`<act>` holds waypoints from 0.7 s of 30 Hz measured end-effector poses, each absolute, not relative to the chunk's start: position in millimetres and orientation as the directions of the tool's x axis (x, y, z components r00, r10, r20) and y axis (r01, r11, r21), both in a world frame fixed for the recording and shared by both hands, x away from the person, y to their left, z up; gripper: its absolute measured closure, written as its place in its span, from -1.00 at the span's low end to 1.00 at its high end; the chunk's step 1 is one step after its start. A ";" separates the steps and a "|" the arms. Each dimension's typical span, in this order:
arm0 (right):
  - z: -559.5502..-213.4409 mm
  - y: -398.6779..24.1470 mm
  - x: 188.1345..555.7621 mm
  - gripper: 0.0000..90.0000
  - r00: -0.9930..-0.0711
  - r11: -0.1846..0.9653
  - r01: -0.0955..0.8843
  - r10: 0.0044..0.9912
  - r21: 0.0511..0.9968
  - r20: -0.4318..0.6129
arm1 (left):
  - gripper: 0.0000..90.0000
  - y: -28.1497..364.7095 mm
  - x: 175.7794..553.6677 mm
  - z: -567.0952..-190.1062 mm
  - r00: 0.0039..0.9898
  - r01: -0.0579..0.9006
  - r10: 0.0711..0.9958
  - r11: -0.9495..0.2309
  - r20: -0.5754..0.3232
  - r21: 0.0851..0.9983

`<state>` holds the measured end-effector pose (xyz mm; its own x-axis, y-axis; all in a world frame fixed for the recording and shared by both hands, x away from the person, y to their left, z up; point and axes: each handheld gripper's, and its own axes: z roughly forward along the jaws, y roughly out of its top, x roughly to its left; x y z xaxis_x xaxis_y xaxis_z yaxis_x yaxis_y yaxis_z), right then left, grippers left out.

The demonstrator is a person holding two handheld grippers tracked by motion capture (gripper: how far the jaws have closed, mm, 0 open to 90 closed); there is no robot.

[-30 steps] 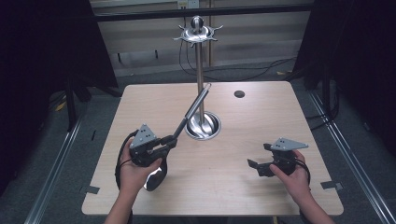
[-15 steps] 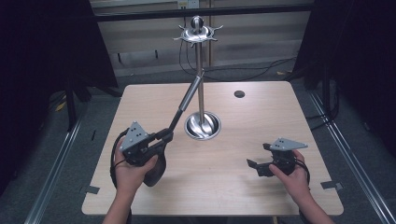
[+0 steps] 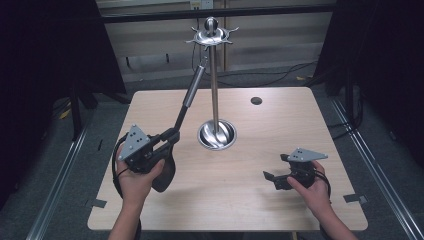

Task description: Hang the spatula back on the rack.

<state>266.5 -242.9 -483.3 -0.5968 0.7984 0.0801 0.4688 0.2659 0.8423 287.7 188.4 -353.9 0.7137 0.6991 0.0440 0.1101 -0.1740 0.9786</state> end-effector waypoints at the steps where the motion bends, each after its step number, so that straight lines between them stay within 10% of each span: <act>1: -483.2 -242.7 266.5 -0.85 -0.597 0.266 0.469 0.798 0.842 0.081 | 0.67 188.5 288.7 -352.3 0.709 0.098 0.703 -0.184 0.061 0.978; 21: -483.8 -242.5 266.6 -0.85 -0.604 0.274 0.469 0.793 0.840 0.078 | 0.67 178.3 301.8 -350.4 0.677 0.099 0.733 -0.186 0.071 0.978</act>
<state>266.6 -242.5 -483.8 -0.6044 0.7928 0.0784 0.4689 0.2744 0.8395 301.8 178.3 -350.4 0.6768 0.7328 0.0707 0.0991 -0.1859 0.9776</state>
